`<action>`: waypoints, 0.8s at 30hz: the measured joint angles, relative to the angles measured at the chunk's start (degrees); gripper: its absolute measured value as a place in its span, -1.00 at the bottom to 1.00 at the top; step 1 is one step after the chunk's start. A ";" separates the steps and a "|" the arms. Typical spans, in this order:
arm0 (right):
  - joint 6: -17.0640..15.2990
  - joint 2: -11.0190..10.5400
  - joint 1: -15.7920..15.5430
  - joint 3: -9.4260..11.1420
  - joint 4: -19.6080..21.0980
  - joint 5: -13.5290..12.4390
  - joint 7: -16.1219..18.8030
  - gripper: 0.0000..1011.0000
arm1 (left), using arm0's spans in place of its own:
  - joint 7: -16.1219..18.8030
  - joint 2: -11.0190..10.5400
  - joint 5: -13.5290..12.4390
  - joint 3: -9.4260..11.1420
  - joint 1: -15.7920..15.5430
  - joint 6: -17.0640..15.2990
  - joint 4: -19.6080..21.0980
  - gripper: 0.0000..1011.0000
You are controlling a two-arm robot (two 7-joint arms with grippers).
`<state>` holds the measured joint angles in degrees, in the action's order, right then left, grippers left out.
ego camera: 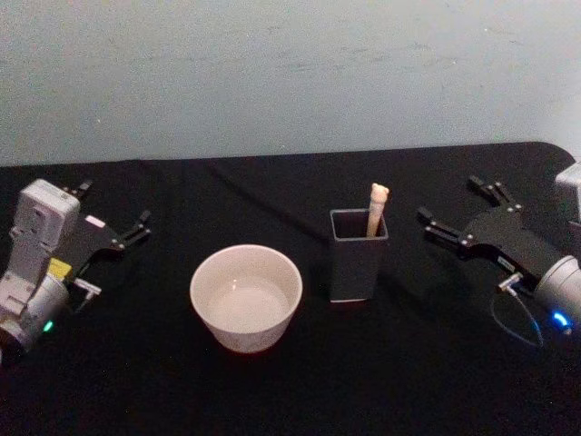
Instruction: Pick up the stirring spoon with one hand, stir inside the cup, then place it back in its original position.
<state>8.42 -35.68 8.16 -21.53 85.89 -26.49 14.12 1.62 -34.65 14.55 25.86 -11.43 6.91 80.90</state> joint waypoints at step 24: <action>-6.22 4.93 7.02 -1.00 -6.37 -8.90 18.60 0.98 | 0.00 0.00 0.00 0.00 0.00 0.00 0.00 0.98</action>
<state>2.19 -30.75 15.18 -22.54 79.52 -35.38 32.72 1.62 -34.65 14.55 25.86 -11.43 6.91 80.90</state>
